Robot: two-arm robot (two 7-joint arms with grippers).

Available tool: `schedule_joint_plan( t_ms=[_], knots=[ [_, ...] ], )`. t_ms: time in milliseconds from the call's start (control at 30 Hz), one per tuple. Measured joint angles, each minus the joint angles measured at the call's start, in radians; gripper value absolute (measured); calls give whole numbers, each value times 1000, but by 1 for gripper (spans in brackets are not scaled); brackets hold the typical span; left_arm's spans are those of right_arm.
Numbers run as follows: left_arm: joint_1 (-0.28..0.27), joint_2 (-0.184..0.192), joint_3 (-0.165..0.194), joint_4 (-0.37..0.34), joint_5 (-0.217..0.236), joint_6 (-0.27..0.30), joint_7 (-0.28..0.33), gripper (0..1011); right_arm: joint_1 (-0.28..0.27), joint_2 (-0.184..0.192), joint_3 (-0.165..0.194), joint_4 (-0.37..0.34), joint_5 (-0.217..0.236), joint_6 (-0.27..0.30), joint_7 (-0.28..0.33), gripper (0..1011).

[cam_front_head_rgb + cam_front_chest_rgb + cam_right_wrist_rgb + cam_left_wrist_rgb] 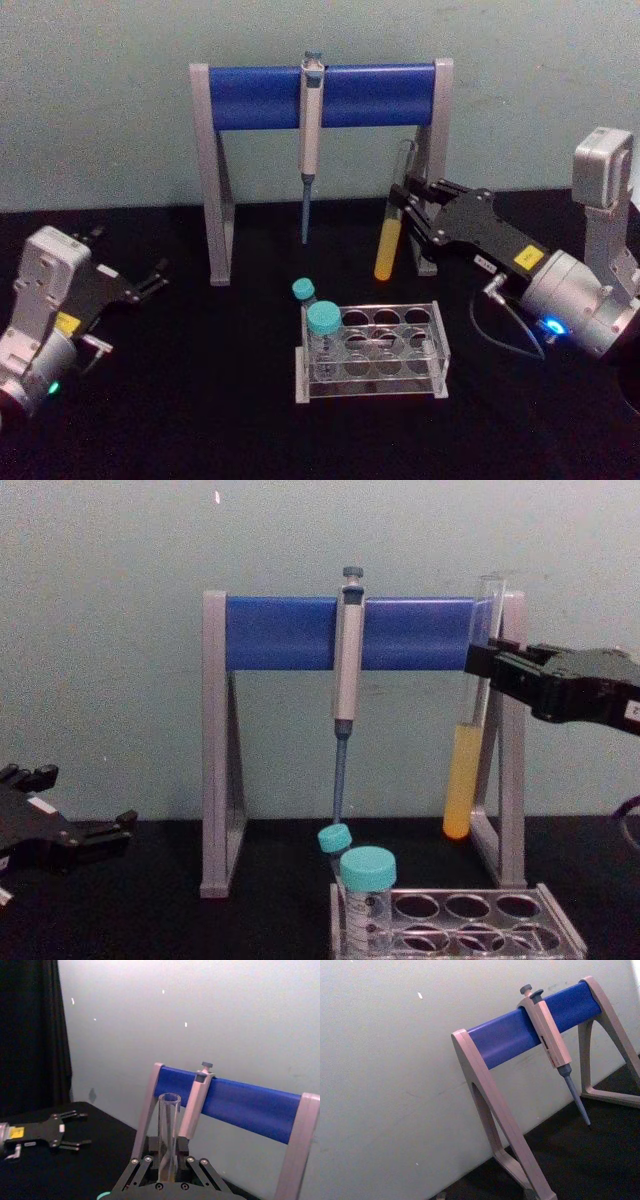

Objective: Pick up the test tube from the test tube rack, shake it, then place it back into the test tube rack.

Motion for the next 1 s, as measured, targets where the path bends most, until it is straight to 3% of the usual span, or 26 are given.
schedule_joint_plan(
  t_ms=[500, 1000],
  knots=[
    [0, 0, 0, 0, 0, 0, 0, 1001, -75, 66, 6, -90, 56, -14, 67, 221],
    [0, 0, 0, 0, 0, 0, 0, 1001, -74, 92, -37, -71, 84, -26, 119, 221]
  ],
)
